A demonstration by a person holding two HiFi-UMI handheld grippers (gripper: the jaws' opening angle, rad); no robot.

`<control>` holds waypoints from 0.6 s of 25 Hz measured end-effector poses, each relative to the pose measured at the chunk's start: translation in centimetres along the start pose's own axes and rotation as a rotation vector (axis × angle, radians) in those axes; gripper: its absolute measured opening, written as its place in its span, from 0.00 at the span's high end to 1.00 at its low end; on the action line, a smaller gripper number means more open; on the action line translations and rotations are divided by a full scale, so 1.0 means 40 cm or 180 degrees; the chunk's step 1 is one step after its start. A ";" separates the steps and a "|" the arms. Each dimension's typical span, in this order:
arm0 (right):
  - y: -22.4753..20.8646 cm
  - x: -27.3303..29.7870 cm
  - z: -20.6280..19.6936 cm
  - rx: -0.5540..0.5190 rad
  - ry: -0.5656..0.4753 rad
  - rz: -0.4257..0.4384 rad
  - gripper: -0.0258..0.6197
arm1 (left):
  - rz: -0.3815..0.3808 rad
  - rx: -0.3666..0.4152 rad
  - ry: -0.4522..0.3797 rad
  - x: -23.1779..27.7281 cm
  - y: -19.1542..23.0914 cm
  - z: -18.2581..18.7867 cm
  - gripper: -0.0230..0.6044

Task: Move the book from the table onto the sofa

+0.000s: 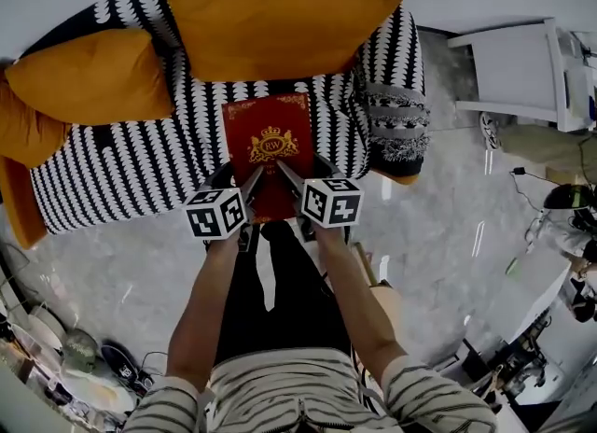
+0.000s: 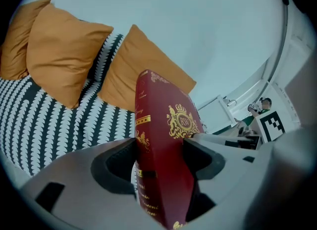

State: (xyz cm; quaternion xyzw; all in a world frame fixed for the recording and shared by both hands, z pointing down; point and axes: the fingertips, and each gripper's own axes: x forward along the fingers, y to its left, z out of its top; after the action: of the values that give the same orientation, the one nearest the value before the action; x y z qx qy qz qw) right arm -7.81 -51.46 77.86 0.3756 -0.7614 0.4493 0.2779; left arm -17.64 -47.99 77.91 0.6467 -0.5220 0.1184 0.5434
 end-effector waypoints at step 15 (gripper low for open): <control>-0.135 0.213 -0.053 -0.0161 0.0170 0.0058 0.43 | 0.0114 -0.0053 0.0136 0.213 0.135 -0.053 0.48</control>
State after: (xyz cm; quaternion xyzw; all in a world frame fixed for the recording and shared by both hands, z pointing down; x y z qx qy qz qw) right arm -8.00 -54.01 87.87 0.3495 -0.7683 0.4423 0.3034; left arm -17.48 -50.15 87.99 0.6301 -0.5227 0.1375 0.5575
